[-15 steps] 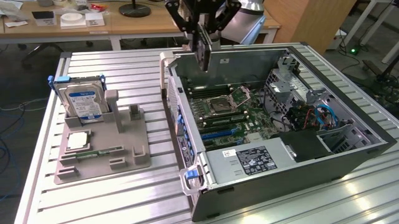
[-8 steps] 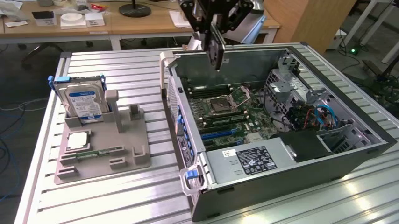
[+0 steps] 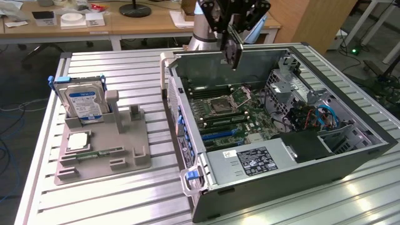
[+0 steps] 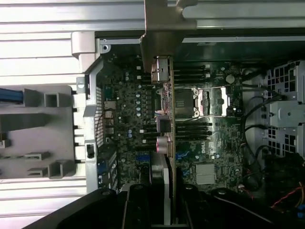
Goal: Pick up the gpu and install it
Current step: 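Pick up the gpu and move the gpu toward the slot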
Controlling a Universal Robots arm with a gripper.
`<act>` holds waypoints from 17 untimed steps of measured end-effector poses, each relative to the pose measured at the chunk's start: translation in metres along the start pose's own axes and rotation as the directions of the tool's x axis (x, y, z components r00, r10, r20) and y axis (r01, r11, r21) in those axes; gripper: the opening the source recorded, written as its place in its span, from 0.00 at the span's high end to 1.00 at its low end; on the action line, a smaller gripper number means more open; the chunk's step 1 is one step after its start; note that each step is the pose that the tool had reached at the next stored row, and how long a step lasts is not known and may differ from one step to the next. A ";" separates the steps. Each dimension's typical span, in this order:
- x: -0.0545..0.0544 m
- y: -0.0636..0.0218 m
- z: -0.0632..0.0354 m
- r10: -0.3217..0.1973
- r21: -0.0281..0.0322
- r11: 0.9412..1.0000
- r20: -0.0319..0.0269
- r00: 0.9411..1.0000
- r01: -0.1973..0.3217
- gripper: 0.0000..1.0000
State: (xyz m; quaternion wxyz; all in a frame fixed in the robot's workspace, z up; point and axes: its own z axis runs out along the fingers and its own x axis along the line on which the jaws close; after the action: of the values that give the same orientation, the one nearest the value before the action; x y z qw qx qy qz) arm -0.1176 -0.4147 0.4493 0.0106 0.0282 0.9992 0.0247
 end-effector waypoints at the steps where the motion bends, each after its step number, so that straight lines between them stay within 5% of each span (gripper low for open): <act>1: -0.004 0.0002 0.0001 -0.002 0.000 1.000 0.000 1.000 0.002 0.72; 17: -0.077 0.0043 0.0021 -0.007 -0.002 1.000 -0.003 1.000 0.007 0.72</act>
State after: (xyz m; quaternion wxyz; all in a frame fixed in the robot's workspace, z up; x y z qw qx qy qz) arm -0.0409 -0.4147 0.4489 0.0093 0.0244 0.9993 0.0258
